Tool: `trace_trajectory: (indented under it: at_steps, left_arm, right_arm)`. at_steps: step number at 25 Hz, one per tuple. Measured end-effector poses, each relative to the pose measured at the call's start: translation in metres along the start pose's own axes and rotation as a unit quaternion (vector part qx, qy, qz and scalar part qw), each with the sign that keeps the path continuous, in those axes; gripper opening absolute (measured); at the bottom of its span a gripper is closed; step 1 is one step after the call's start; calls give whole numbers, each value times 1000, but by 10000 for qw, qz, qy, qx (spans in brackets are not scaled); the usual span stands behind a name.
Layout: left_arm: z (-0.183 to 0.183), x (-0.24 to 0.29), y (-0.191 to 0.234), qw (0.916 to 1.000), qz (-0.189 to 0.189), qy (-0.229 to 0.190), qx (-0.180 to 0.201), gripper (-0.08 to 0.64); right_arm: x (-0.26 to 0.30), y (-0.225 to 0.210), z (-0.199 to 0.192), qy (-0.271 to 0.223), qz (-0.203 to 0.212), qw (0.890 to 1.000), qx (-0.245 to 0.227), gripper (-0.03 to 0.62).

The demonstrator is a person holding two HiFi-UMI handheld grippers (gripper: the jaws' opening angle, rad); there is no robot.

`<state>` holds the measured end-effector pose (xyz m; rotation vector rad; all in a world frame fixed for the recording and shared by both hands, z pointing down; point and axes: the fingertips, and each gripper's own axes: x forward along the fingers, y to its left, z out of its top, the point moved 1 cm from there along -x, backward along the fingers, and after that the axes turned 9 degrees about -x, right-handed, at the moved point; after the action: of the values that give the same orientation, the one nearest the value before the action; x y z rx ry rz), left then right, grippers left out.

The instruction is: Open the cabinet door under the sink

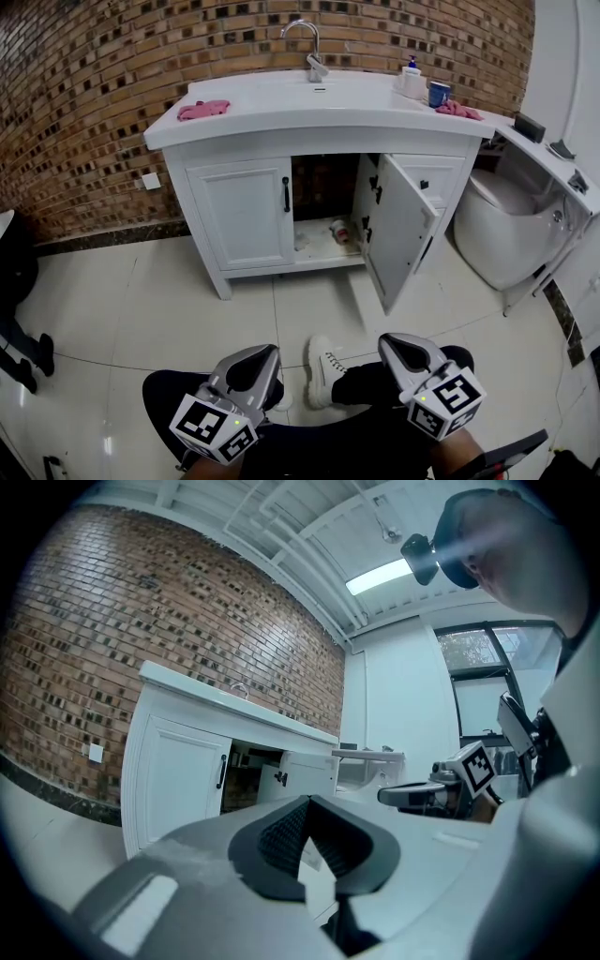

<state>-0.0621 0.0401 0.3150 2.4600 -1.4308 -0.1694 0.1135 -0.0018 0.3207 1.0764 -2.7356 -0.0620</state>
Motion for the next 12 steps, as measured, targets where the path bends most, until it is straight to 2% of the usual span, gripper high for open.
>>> trace_trajectory:
  at_steps: [12]
  left_arm:
    - [4,-1,2,10000,24,-65,-45,6]
  right_arm:
    - [1,2,2,-17,2,10000,28,6]
